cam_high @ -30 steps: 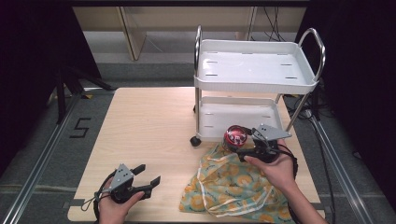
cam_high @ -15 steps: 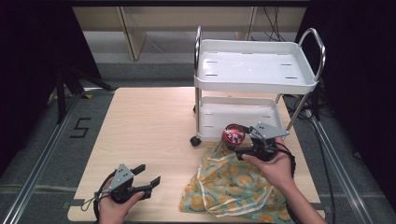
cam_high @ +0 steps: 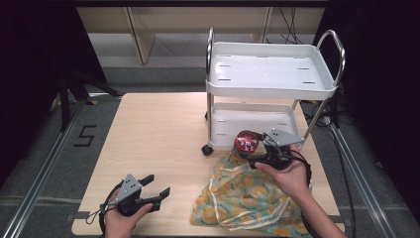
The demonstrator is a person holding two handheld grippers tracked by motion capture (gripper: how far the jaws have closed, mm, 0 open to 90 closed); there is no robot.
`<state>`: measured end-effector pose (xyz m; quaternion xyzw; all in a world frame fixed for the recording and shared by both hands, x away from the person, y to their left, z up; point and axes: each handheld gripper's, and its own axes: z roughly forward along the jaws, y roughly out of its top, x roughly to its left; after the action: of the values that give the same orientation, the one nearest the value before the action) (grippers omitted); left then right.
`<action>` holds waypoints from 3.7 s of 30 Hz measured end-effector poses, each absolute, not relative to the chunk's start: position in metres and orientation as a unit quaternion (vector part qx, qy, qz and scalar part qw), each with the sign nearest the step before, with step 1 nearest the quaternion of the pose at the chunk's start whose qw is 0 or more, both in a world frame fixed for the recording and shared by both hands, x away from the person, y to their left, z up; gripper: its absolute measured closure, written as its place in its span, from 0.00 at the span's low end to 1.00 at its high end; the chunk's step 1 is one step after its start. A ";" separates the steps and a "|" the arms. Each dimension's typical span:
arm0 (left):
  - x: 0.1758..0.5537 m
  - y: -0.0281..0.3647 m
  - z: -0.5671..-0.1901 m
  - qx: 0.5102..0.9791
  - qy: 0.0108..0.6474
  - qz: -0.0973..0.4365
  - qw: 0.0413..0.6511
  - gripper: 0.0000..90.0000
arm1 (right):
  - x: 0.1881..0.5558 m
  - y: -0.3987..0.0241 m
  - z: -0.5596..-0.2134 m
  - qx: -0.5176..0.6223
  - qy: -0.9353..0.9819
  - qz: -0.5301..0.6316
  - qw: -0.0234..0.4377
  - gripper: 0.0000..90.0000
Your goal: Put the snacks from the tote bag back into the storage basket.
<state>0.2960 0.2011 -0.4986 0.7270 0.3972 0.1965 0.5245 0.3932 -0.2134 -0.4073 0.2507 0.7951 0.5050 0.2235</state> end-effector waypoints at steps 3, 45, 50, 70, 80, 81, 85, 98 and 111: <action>0.296 0.201 -0.499 0.727 0.397 0.196 0.524 0.26 | 0.395 -0.212 -0.408 0.253 0.793 0.508 0.219 0.29; 0.296 0.201 -0.498 0.726 0.395 0.196 0.528 0.26 | 0.412 -0.208 -0.407 0.269 0.791 0.503 0.220 0.29; 0.296 0.201 -0.498 0.727 0.394 0.197 0.528 0.26 | 0.415 -0.208 -0.409 0.267 0.794 0.501 0.219 0.29; 0.296 0.201 -0.498 0.725 0.395 0.196 0.528 0.26 | 0.421 -0.205 -0.412 0.273 0.793 0.497 0.223 0.29; 0.296 0.201 -0.498 0.724 0.395 0.196 0.530 0.26 | 0.424 -0.204 -0.411 0.270 0.796 0.497 0.217 0.29; 0.296 0.201 -0.498 0.724 0.395 0.196 0.530 0.26 | 0.424 -0.204 -0.411 0.271 0.796 0.495 0.218 0.29; 0.296 0.201 -0.499 0.724 0.395 0.196 0.530 0.26 | 0.425 -0.203 -0.411 0.272 0.794 0.496 0.224 0.29; 0.296 0.201 -0.499 0.724 0.395 0.196 0.530 0.26 | 0.427 -0.200 -0.409 0.276 0.797 0.492 0.217 0.29; 0.296 0.201 -0.499 0.724 0.395 0.196 0.531 0.26 | 0.433 -0.197 -0.408 0.267 0.799 0.493 0.216 0.29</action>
<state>0.2961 0.2011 -0.4985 0.7237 0.3949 0.1958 0.5310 0.4327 -0.1967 -0.4078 0.2671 0.7994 0.4931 0.2158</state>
